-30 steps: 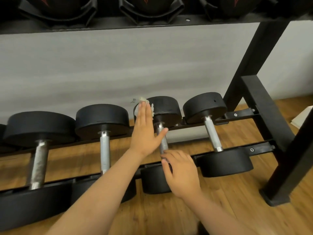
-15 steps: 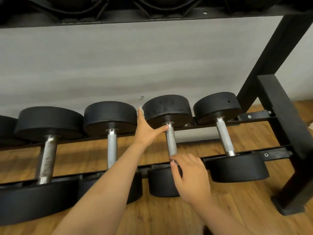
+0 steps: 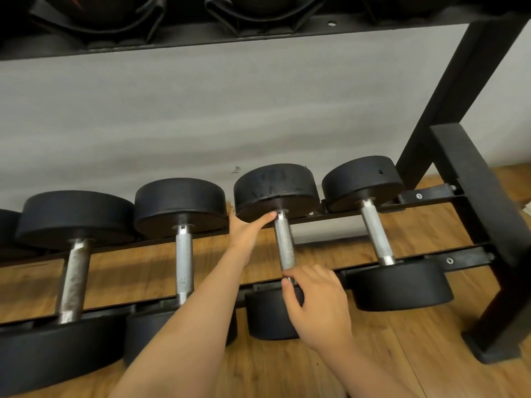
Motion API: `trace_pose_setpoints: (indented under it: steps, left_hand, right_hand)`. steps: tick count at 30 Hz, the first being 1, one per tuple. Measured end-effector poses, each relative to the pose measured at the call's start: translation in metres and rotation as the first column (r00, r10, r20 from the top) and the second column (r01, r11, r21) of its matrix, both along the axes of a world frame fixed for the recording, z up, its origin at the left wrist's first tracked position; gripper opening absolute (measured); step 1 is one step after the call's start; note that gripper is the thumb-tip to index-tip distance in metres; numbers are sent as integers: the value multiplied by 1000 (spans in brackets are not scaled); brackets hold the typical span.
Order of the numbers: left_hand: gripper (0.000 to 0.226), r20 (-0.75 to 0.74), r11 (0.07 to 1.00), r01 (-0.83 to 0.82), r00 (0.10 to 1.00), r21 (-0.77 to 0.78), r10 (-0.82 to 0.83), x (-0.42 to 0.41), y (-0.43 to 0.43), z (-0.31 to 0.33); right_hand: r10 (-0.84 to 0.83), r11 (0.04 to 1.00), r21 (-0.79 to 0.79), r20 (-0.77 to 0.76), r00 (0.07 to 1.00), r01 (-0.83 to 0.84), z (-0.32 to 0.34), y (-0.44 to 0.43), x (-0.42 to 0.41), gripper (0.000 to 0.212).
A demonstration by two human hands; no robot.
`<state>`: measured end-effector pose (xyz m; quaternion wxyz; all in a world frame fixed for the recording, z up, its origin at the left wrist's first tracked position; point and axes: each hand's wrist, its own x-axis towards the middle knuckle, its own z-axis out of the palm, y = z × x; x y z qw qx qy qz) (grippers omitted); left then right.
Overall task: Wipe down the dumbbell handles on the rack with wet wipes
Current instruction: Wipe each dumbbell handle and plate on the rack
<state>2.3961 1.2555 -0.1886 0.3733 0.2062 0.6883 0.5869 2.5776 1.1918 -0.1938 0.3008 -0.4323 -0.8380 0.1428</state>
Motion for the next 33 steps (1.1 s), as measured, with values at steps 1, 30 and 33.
trace_pose_setpoints:
  steps: [1,30,33]
  left_hand:
    - [110,-11,1000,-7,1000,11,7,2,-1,1]
    - [120,-736,978,187,648,-96,-196,1,-11,27]
    - [123,-543,988,147,827,-36,-143,-3,-6,19]
  right_hand:
    - [1,1000,1,-8,1000,-1,0,0,0,35]
    - [1,1000,29,-64,998,1,0,0,0,34]
    - [-12,999,33,-48,999,14,0,1,-1,34]
